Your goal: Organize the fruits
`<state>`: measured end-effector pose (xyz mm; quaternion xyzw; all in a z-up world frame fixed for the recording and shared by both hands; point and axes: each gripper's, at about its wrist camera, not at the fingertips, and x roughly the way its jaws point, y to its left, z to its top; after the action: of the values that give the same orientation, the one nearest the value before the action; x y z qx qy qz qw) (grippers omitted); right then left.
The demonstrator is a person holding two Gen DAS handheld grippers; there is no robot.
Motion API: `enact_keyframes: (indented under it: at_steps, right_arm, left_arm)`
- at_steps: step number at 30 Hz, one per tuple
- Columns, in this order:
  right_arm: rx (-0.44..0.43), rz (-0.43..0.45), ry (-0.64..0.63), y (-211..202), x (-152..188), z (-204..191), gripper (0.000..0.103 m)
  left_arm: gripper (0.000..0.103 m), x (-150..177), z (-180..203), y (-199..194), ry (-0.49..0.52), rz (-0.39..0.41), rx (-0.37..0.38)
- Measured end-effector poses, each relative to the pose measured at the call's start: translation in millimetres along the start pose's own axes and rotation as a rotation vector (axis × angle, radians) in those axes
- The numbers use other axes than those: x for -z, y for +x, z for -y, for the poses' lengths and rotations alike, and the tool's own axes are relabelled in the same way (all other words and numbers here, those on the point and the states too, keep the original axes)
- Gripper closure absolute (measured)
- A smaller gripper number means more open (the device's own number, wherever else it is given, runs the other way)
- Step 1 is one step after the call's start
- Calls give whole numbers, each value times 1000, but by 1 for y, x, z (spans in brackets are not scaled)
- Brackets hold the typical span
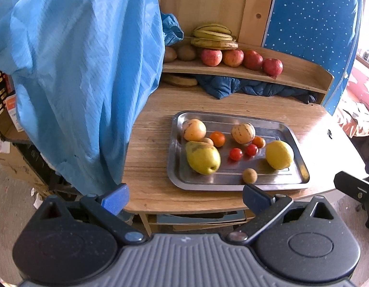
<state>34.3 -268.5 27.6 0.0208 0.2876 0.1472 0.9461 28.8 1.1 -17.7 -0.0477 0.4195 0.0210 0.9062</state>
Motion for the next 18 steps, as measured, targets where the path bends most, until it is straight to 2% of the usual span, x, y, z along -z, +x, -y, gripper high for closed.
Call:
enact_keyframes:
  at_steps: [9, 14, 18]
  right_arm:
    - [68, 15, 43, 13, 6, -47, 1]
    - [87, 12, 47, 18, 7, -71, 1]
    - [103, 13, 42, 21, 3, -81, 1]
  left_arm:
    - [1, -3, -43, 18, 45, -20, 49]
    - [1, -11, -57, 20, 64, 5, 71]
    - [1, -15, -61, 20, 127, 16, 92]
